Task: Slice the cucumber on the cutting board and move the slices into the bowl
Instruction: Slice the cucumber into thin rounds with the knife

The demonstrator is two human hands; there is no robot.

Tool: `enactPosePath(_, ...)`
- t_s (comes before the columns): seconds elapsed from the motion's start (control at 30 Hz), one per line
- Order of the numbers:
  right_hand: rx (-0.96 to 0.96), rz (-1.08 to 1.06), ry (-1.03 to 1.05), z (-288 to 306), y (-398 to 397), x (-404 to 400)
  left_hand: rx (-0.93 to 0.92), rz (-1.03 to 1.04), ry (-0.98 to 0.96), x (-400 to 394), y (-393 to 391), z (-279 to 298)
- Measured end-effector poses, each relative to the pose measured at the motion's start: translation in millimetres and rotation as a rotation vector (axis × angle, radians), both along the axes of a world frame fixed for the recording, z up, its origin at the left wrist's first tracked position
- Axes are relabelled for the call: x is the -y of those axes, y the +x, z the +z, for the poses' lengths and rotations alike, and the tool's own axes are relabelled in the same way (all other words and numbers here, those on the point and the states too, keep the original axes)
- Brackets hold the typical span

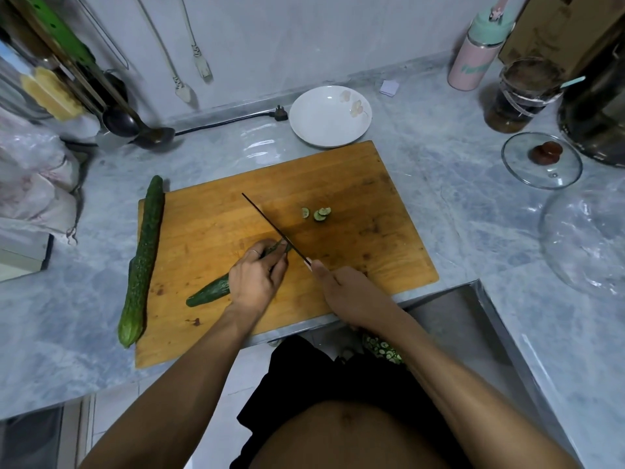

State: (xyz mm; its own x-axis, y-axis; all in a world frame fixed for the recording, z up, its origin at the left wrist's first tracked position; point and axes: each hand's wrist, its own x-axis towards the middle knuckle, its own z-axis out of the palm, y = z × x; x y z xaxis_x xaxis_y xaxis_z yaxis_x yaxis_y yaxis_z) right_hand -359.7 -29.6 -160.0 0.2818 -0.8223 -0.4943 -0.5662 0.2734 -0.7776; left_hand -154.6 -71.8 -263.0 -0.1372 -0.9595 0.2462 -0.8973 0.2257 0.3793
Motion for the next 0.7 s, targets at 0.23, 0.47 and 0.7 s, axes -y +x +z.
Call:
enactPosePath(0.23,-0.099,0.021,-0.045,-12,19,13,0.011,-0.020,-0.016,1,1,-1)
enactPosePath(0.47,0.019,-0.096,0.010,-14,0,17,-0.031,-0.074,-0.049,0,5,0)
enactPosePath(0.7,-0.002,-0.016,-0.090,1,-15,3,-0.023,-0.095,-0.054,0,6,0)
